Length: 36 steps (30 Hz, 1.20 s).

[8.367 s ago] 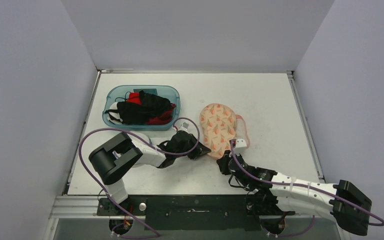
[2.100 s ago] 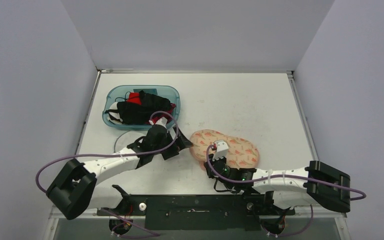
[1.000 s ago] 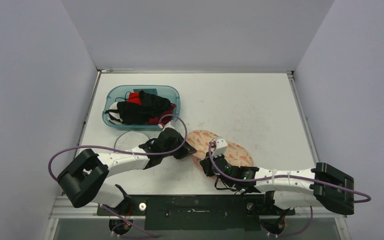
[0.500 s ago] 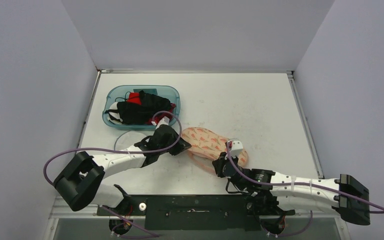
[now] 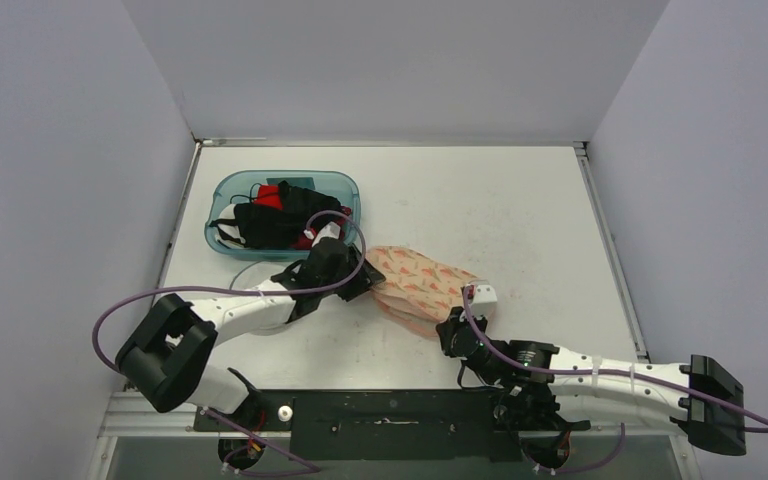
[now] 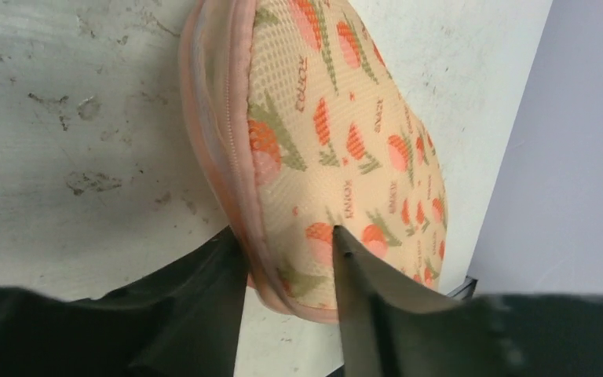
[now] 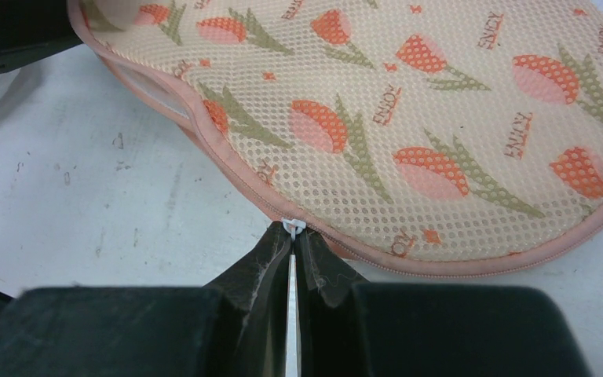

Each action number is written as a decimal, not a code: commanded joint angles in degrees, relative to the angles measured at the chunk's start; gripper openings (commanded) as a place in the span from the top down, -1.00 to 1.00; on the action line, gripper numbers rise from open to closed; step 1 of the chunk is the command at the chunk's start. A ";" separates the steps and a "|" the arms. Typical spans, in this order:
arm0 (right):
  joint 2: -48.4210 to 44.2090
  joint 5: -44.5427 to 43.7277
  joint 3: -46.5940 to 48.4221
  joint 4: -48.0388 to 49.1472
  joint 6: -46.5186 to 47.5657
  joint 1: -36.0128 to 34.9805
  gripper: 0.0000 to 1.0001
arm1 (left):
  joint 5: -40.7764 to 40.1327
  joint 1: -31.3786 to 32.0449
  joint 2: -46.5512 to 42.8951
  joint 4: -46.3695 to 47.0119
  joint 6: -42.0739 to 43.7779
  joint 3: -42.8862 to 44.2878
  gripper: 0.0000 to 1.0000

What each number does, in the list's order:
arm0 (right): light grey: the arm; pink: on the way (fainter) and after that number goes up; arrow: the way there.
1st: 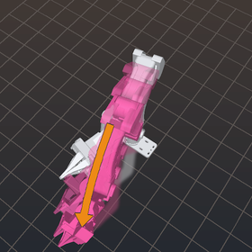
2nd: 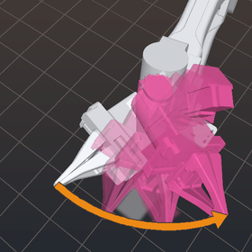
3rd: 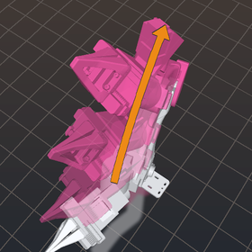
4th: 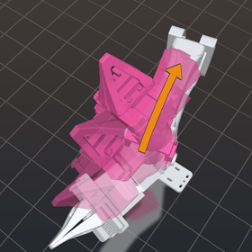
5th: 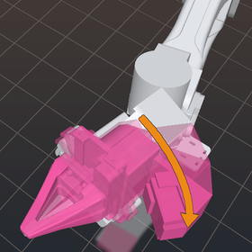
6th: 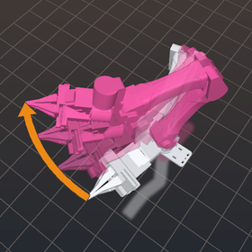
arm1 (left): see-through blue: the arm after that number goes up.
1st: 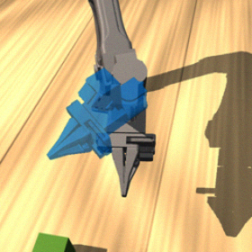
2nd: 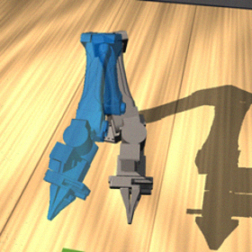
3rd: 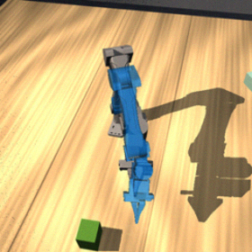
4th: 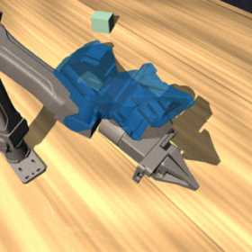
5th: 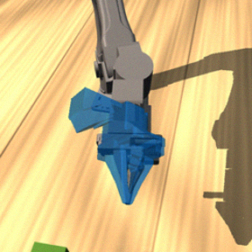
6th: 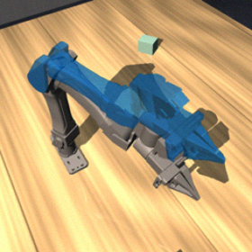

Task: Unzip the laundry bag and remove the bra
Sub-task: Unzip the laundry bag at the center of the board.

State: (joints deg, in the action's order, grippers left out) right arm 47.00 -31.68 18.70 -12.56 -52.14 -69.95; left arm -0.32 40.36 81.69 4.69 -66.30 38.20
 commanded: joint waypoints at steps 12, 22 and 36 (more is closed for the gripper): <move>8.61 3.20 1.56 14.31 6.11 -0.42 0.89 | -6.05 3.86 -22.38 -15.95 0.42 -3.84 -0.92; 20.03 7.59 5.83 23.03 10.61 -0.45 0.89 | -3.93 11.49 -16.30 -3.77 -8.19 -4.52 -0.92; 15.70 10.10 4.61 21.95 11.38 -0.70 0.89 | -4.34 12.35 -1.05 3.74 -8.62 1.48 -0.65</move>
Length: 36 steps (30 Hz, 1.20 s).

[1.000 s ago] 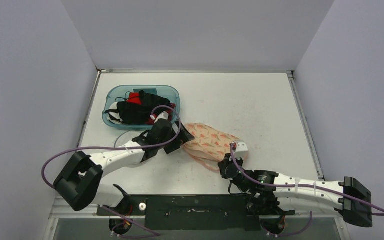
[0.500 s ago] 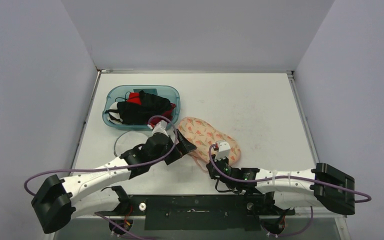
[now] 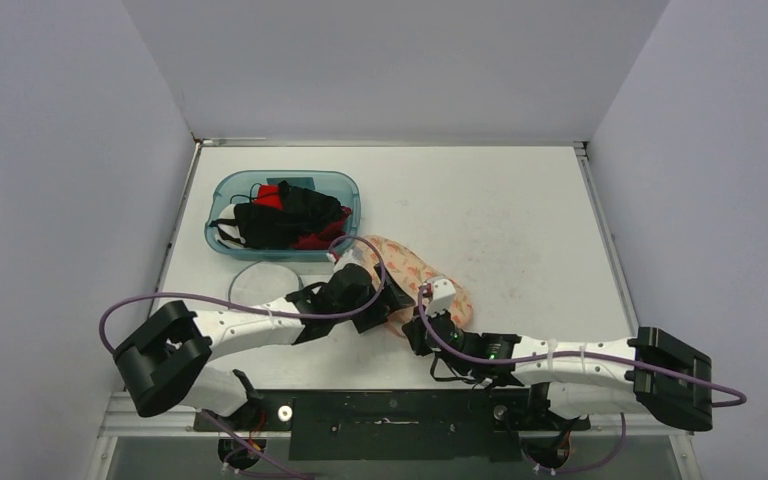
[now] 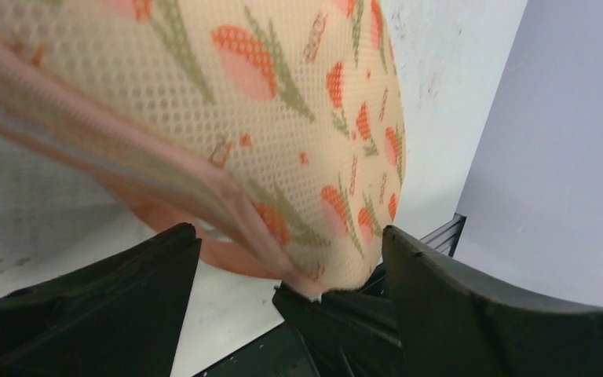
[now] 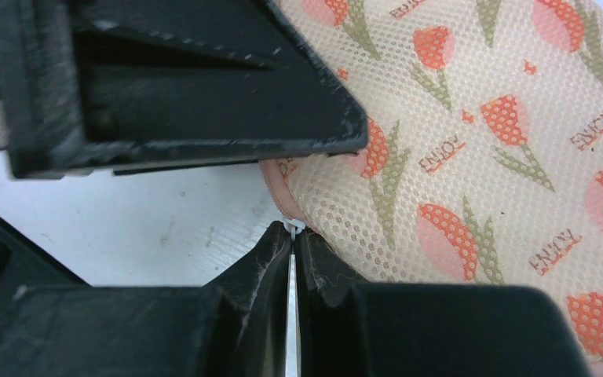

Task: Unzip the laundry bag and remove the bra
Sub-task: Unzip the laundry bag at the center of the board.

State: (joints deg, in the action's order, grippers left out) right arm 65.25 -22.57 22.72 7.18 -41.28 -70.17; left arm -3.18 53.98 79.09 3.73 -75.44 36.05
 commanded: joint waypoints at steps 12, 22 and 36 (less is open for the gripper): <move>-9.16 -0.71 -0.35 -4.63 -1.01 -0.68 0.89 | -0.38 -4.38 5.27 6.52 1.89 3.85 0.99; -16.24 -4.28 -1.16 -15.69 -4.28 -0.67 0.89 | -1.37 -6.56 5.31 5.76 5.48 4.11 1.00; -23.33 -17.20 -3.82 -31.30 -22.61 -0.67 0.89 | 10.49 -11.20 11.96 7.94 16.07 9.24 1.00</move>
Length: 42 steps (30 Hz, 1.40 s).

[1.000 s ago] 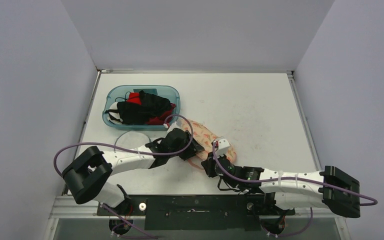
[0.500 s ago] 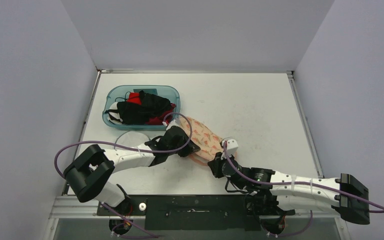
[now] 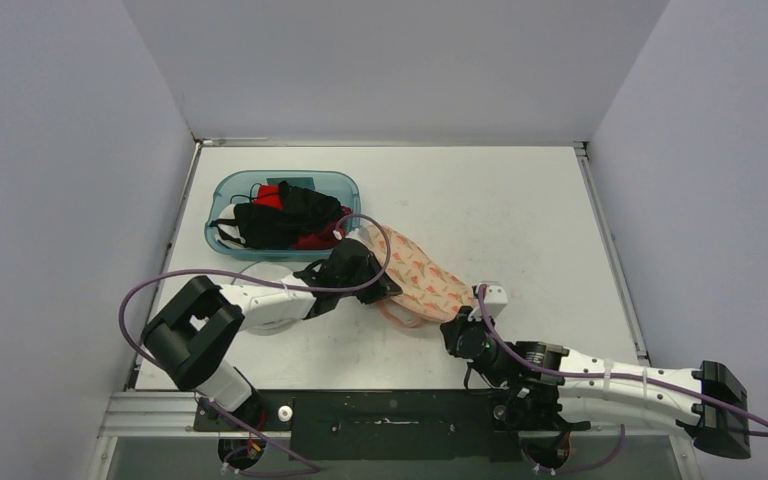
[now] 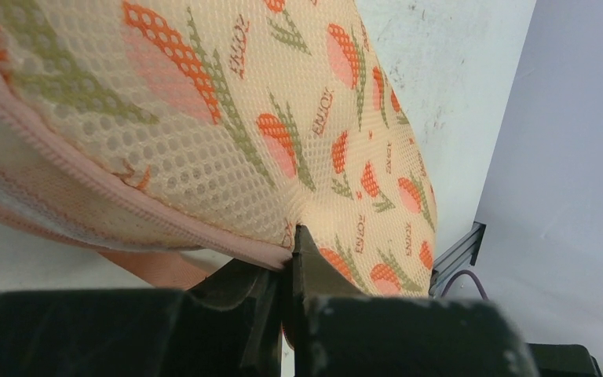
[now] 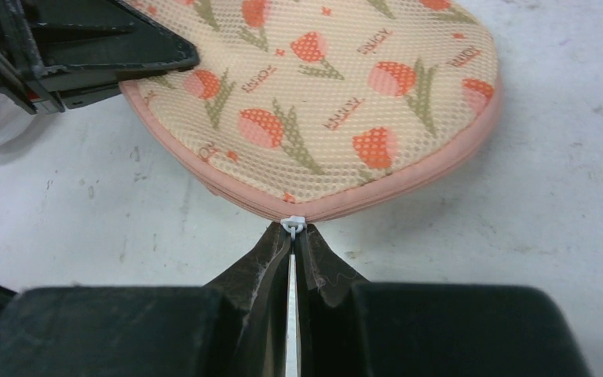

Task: Unzip the laundry bag and remove the bra
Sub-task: Unzip the laundry bag at the center of the board.

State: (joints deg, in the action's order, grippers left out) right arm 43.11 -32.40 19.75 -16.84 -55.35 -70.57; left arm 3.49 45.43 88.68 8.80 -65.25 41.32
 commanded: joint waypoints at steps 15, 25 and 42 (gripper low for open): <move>8.15 -4.78 1.48 2.83 -3.65 -0.37 0.89 | 7.80 -3.11 -1.40 -1.42 6.61 4.99 -0.94; 20.41 5.35 5.86 17.95 6.24 1.38 0.89 | 1.19 4.15 -18.46 -10.89 -5.24 -5.06 -0.92; 25.13 19.24 7.83 30.59 17.56 0.79 0.89 | -6.97 5.89 -13.70 -4.91 -13.39 -8.54 -0.99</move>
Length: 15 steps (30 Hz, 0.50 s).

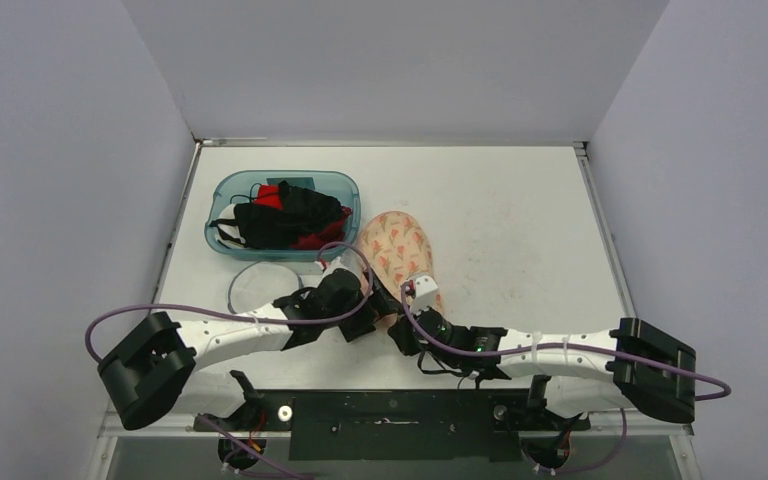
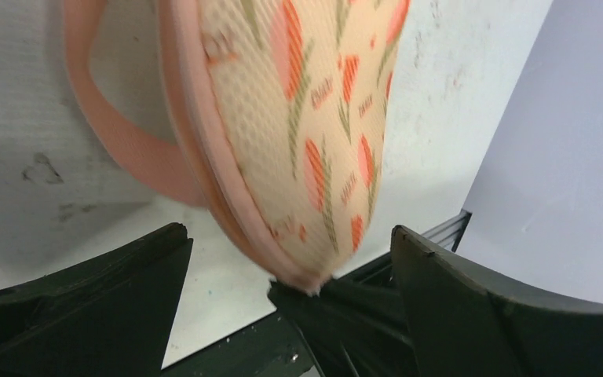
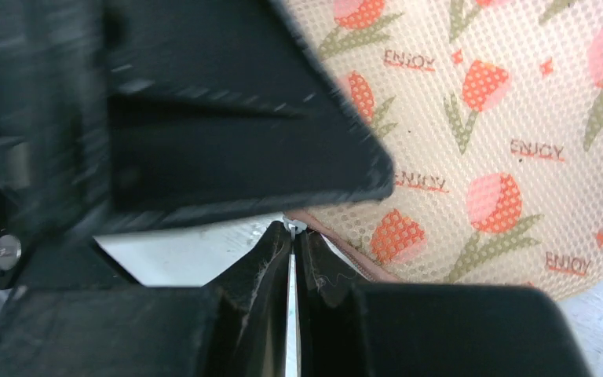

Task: Unzip the laundry bag and remove the bra
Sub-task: Unzip the laundry bag at the center of the board.

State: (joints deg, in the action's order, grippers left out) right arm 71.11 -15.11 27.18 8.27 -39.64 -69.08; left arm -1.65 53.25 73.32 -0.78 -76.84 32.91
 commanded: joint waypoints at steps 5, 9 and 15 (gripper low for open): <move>-3.71 -0.25 0.13 2.55 0.74 -0.80 0.89 | -2.54 -3.39 1.65 5.78 -0.88 0.37 -0.26; -4.09 -2.04 0.33 0.12 -0.32 -0.79 0.89 | -3.33 -4.20 0.28 5.06 -0.53 0.40 0.08; -5.23 -4.50 0.25 -3.95 -1.93 -1.40 0.89 | -2.33 -5.83 -0.57 6.69 -0.48 -0.81 0.90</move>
State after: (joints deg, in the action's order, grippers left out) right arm 68.27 -16.19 27.16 6.44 -40.03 -69.87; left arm -3.64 48.84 74.43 2.15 -77.73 32.34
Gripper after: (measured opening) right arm 0.054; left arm 0.155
